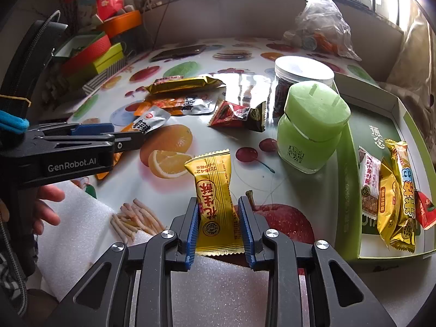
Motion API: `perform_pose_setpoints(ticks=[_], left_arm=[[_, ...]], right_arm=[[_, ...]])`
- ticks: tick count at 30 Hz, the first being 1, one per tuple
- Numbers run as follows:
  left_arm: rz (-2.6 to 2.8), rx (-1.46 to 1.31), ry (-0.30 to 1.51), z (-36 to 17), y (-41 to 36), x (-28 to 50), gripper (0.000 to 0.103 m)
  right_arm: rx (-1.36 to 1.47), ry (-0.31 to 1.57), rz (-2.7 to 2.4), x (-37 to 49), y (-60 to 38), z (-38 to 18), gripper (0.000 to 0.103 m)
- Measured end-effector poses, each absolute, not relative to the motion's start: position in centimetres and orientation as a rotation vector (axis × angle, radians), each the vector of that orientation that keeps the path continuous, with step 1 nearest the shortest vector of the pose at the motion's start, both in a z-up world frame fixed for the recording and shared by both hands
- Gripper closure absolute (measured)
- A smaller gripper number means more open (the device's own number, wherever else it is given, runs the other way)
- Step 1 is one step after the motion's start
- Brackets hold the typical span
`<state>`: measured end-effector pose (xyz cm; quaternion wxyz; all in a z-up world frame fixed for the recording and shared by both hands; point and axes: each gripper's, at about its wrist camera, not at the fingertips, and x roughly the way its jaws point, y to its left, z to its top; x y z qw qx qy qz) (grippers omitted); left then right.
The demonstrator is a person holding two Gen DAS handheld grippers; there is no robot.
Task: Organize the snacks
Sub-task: 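Close left tool on orange packet and lift it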
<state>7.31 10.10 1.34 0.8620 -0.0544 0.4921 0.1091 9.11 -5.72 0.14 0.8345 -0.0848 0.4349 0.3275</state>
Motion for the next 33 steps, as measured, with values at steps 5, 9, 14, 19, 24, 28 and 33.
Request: perform_pose_setpoints(ticks=[5,9,14,19,24,28,33], left_arm=[[0.209,-0.076,1.055,0.4,10.2,7.7,0.043],[0.24,-0.109,1.058,0.4,11.4,8.0,0.043],[0.206,-0.114,1.057,0.2,12.0,8.1,0.042],[0.211,-0.122,1.046,0.2,11.9,7.8,0.042],[0.206,-0.123,1.042,0.3,11.7,7.8,0.047],[0.204,-0.126,1.023,0.8,11.5,7.6,0.057],[0.199,-0.122,1.016,1.0,11.3,7.7,0.064]], right_arm=[[-0.182,0.921,0.693,9.1,-5.7,0.1,0.076],[-0.185,0.922,0.692,9.1,-5.7,0.1,0.076],[-0.188,0.921,0.689,9.1,-5.6,0.1,0.076],[-0.189,0.921,0.684,9.1,-5.6,0.1,0.076],[-0.189,0.922,0.683,9.1,-5.5,0.1,0.076],[-0.189,0.922,0.682,9.1,-5.5,0.1,0.076],[-0.191,0.924,0.68,9.0,-5.5,0.1,0.076]])
